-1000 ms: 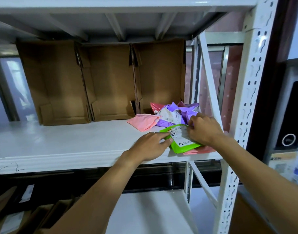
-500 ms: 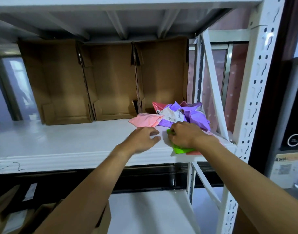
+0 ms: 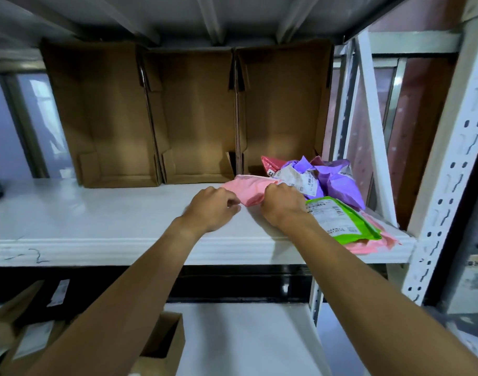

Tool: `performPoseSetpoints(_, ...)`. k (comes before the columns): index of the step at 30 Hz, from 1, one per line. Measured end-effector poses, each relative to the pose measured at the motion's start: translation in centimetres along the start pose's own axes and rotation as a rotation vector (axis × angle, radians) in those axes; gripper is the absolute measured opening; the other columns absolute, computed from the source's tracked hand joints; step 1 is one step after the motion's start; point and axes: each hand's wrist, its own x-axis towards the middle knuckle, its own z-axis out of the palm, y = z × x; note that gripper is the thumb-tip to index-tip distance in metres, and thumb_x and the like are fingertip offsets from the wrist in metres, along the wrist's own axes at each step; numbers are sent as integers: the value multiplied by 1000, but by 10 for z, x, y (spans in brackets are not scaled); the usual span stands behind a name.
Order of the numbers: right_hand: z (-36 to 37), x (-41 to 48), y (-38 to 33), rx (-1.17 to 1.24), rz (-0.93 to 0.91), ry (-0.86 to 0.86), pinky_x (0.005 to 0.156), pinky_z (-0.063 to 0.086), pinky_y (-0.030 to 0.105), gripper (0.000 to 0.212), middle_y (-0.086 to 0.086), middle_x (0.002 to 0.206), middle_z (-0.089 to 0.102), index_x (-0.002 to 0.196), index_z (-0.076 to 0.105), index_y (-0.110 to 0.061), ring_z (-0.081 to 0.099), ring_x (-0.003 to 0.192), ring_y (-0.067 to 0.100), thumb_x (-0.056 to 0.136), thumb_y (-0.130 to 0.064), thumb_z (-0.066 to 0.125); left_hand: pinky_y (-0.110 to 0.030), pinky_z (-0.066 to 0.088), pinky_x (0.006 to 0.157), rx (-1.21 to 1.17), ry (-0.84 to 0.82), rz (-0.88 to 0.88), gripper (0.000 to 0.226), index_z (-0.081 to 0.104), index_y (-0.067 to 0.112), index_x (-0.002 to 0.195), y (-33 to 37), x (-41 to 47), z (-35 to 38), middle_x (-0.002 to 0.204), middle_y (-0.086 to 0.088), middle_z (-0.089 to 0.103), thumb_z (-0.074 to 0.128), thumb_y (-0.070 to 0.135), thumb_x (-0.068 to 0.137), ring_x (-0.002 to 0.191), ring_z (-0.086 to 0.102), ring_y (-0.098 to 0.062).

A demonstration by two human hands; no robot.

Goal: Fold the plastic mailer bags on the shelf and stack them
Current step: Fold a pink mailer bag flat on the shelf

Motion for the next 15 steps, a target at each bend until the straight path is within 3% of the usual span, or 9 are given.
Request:
performPoseSetpoints(7,0,24,-2,-95,-43,8,96,45,39,39,15,134,58,136,48,-5,54,125,33,97,-12,47,-30,40,62,158,76,-56,23,80,22,89,5,25,9,84,-6,72,65,40,88,78,61,-29)
performPoseSetpoints(12,14,32,9,-77,-64,51,89,47,40,47,15,126,62,142,38,-6,59,117,37,97,-13,49,-35,49,75,309,111,36,29,76,25,109,6,27,17,102,-7,74,59,43,94,91,64,-32)
performPoseSetpoints(15,19,32,11,26,-55,74,88,46,41,46,16,118,64,138,44,-10,60,111,39,95,-23,52,-35,50,76,321,146,115,29,74,27,114,6,28,17,105,-6,74,56,42,96,94,64,-31)
